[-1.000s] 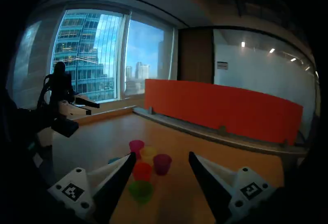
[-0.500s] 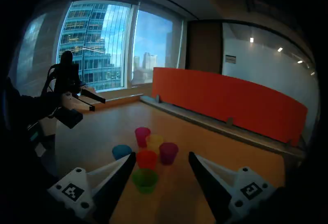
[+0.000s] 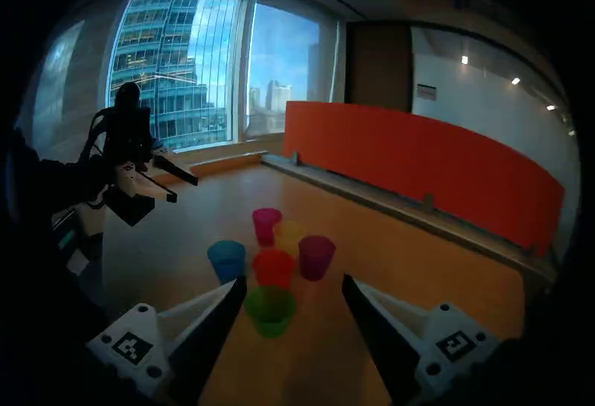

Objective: Pour water

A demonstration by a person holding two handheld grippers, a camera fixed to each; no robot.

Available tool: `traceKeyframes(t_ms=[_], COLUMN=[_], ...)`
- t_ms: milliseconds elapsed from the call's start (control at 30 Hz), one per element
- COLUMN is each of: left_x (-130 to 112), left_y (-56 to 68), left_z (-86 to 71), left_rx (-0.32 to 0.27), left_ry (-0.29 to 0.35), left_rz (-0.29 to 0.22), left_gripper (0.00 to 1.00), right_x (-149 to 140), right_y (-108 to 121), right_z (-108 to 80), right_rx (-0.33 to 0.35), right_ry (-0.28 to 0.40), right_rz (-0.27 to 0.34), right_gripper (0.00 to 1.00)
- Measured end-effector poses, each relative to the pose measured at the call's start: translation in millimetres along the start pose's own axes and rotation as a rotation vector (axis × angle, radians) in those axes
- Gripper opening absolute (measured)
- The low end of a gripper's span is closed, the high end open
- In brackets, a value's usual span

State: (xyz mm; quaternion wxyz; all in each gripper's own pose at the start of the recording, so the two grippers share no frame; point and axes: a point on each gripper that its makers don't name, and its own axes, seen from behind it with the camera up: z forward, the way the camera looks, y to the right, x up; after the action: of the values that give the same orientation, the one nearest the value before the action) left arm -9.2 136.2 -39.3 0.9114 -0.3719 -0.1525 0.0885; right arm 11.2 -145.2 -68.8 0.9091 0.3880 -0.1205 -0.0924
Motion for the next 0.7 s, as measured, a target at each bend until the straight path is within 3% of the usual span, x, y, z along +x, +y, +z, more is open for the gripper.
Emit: traceKeyframes(t_ms=[467,700], left_x=[-52,-72], left_y=[10.1,12.4], left_z=[19.4,26.3], left_rx=[-0.024,-0.044], left_ry=[-0.108,-0.15], left_rz=[0.028,0.015], left_gripper=[0.85,0.85], right_x=[-36,-53], right_y=[-9,-13], right_z=[17.7,28.2], right_rx=[0.026,0.046], right_ry=[-0.068,-0.103], right_rz=[-0.019,-0.021], right_gripper=[1.0,1.0])
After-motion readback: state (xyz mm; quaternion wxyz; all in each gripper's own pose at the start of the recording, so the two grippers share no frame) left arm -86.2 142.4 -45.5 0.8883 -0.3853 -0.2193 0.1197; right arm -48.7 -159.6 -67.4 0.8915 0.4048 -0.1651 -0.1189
